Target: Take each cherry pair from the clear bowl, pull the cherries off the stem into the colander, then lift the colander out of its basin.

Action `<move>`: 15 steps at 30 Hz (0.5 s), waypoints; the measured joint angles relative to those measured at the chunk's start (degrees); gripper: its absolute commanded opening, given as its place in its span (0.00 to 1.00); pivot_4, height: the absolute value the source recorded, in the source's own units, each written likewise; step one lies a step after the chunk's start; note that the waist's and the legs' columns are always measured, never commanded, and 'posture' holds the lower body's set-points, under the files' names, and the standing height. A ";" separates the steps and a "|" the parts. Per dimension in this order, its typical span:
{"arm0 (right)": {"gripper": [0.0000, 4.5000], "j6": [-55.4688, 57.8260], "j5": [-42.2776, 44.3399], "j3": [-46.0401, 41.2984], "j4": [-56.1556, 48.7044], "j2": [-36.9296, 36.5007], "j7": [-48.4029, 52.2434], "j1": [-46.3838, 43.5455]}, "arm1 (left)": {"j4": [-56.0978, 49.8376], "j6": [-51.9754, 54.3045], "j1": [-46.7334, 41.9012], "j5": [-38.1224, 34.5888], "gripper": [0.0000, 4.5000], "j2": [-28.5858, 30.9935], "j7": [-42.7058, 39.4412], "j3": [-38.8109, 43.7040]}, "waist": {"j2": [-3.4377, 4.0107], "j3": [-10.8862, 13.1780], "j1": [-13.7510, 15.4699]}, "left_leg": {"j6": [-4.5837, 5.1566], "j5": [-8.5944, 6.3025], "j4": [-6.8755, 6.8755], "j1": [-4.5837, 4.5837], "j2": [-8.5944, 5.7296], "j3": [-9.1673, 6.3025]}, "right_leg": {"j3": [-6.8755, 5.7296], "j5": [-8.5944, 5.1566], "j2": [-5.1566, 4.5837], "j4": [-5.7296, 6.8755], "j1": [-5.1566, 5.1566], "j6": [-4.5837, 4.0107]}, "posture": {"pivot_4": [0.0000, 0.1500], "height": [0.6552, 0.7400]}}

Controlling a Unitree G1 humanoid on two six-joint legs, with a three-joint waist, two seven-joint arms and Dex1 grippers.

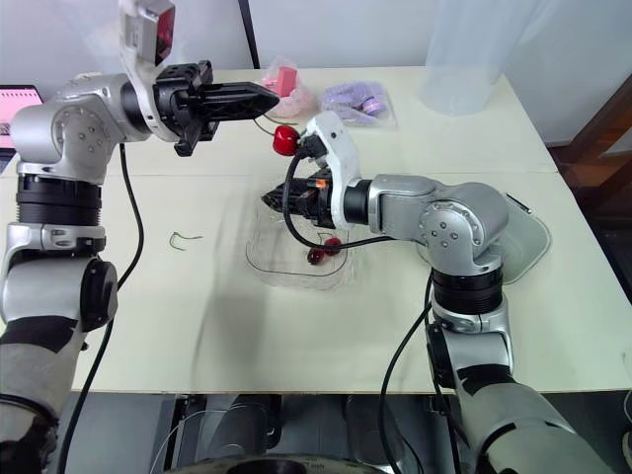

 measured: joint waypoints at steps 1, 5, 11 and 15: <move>0.75 -0.06 0.12 -0.88 0.00 -0.43 0.16 -0.10 | -0.03 0.00 0.23 0.00 0.00 0.05 -0.01 -0.03 | 0.00 0.00 0.00 | 0.00 0.00 0.00 0.00 0.00 0.00 | 0.00 0.00 0.00 0.00 0.00 0.00 | 1.00 0.94; 0.99 0.37 1.79 -3.65 -0.12 -1.89 0.76 -1.59 | -0.22 0.00 0.72 0.08 0.00 0.53 -0.11 -0.24 | 0.00 0.00 -0.05 | 0.01 0.00 -0.01 0.00 0.00 0.00 | 0.00 0.00 0.01 0.00 0.00 0.00 | 1.00 0.94; 0.99 1.55 3.77 -5.74 0.57 -1.98 0.68 -4.40 | -1.28 -0.13 2.41 0.67 0.00 1.22 -1.60 -1.45 | 0.00 0.00 0.01 | 0.01 0.00 -0.01 0.00 0.00 0.00 | 0.00 0.00 0.00 0.00 0.00 0.00 | 1.00 0.94; 0.99 2.28 4.87 -6.73 2.01 -1.15 0.11 -5.94 | -1.80 -0.13 2.85 1.11 0.00 1.15 -1.68 -2.35 | 0.00 0.00 -0.01 | 0.01 0.00 -0.01 -0.01 0.00 0.00 | 0.00 0.00 0.00 0.00 0.00 0.00 | 1.00 0.94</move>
